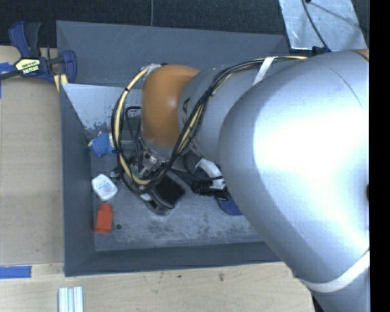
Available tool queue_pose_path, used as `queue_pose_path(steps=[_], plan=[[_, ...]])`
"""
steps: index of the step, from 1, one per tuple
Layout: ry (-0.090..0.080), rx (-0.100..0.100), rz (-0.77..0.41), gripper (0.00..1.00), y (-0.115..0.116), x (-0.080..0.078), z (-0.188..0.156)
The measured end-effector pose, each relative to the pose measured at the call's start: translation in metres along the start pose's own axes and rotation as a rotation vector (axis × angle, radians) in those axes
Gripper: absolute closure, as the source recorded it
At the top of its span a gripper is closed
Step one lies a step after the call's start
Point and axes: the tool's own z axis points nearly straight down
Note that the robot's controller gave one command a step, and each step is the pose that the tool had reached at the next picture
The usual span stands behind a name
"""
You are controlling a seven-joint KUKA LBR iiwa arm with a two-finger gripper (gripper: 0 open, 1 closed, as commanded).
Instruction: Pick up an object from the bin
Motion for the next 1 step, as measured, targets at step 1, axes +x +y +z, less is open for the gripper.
queue_pose_path(steps=[1], plan=[[0.002,-0.001,-0.001,1.0,-0.0003,-0.0009,-0.0573]])
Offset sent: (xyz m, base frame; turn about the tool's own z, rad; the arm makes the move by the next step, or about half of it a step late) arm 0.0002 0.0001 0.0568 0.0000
